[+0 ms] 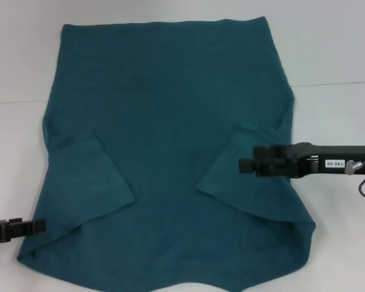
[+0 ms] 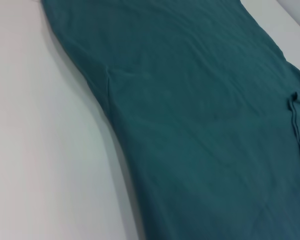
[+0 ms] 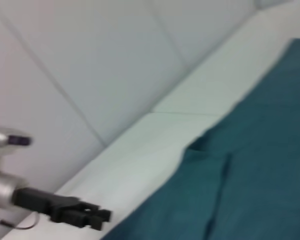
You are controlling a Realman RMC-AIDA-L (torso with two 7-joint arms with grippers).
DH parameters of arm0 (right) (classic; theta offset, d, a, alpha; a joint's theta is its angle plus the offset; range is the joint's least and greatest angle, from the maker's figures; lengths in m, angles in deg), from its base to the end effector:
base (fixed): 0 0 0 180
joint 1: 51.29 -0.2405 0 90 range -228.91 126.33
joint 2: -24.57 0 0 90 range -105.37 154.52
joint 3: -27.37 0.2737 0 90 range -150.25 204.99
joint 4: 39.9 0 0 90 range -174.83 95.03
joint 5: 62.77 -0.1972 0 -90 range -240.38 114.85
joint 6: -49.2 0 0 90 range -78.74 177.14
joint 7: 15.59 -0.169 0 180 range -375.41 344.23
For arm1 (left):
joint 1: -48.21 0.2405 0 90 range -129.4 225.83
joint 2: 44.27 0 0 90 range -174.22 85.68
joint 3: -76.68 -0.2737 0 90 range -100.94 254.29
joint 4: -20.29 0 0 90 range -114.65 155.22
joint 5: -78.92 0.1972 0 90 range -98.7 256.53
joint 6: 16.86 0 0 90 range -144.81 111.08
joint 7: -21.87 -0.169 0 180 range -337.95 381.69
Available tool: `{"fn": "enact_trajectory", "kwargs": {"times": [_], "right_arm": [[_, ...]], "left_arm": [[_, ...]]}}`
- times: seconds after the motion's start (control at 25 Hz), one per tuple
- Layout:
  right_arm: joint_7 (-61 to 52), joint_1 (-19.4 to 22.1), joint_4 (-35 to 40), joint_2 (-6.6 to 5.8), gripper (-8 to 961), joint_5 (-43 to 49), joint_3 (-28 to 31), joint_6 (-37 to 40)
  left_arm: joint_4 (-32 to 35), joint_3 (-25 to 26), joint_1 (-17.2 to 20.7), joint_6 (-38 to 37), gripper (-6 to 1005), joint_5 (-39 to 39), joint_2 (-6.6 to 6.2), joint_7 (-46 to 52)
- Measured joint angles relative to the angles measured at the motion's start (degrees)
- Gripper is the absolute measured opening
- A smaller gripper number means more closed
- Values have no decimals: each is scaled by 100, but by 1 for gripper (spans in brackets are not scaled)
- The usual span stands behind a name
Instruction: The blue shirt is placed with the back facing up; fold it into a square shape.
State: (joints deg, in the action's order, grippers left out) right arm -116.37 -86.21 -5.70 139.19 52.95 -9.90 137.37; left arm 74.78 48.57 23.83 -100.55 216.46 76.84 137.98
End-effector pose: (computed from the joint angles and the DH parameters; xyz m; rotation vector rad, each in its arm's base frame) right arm 0.2549 0.3649 -0.0058 -2.6253 1.0994 0.7389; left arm -0.3463 0.3204 0.0147 -2.2291 -1.4484 -0.3288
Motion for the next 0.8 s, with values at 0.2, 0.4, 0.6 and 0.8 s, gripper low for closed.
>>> {"fn": "enact_trajectory", "kwargs": {"times": [0.2,0.4,0.6,0.8], "right_arm": [[246,25,54,17,925,-166,25,399],[315,90,97,-50,925,-223,-4,469],[806,195,374,-74,925,72,-165,750],[826,218,418,-64,925,237,-160,814]], "left_arm": [[0,6,7,-27,705,14,0,0],[0,7,12,-38,704,36,0,-7],[0,4,14,-56,704,56,0,2],[0,7,20,-60,704,153,0,73]]}}
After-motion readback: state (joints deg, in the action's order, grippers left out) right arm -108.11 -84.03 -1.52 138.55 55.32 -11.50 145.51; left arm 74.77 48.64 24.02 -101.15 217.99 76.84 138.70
